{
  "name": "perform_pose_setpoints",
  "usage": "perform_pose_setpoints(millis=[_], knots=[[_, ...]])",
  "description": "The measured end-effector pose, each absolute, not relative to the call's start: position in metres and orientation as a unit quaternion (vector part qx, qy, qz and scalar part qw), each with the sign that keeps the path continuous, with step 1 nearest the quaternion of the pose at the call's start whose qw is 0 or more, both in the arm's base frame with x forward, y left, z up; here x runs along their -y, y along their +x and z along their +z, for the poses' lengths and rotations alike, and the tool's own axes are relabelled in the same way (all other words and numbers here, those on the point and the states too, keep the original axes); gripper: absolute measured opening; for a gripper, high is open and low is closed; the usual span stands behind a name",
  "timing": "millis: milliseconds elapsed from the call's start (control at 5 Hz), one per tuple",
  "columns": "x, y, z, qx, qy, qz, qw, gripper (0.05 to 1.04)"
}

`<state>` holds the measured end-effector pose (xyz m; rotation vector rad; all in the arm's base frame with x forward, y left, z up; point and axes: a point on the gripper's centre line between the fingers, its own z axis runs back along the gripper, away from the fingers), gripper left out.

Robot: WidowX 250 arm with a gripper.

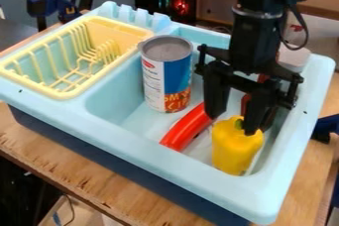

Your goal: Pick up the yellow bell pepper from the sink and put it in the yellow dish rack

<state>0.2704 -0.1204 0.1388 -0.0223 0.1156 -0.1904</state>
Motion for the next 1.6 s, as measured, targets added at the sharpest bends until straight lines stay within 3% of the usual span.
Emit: perform_pose_setpoints(millis=[200,400,600,800,1200,1400,1600], knots=[[0.121,0.269,0.134,-0.057,-0.016,-0.093,0.994,0.386],[0.126,0.270,0.132,-0.047,-0.037,-0.090,0.994,0.197],[0.128,0.272,0.134,-0.049,-0.042,-0.089,0.994,0.133],[0.135,0.263,0.141,-0.067,-0.024,-0.083,0.994,0.110],[0.131,0.249,0.213,0.004,0.016,-0.025,1.000,0.109],[0.113,0.234,0.249,0.064,0.030,0.016,0.997,0.109],[0.086,0.225,0.269,0.090,0.026,0.043,0.995,0.109]])
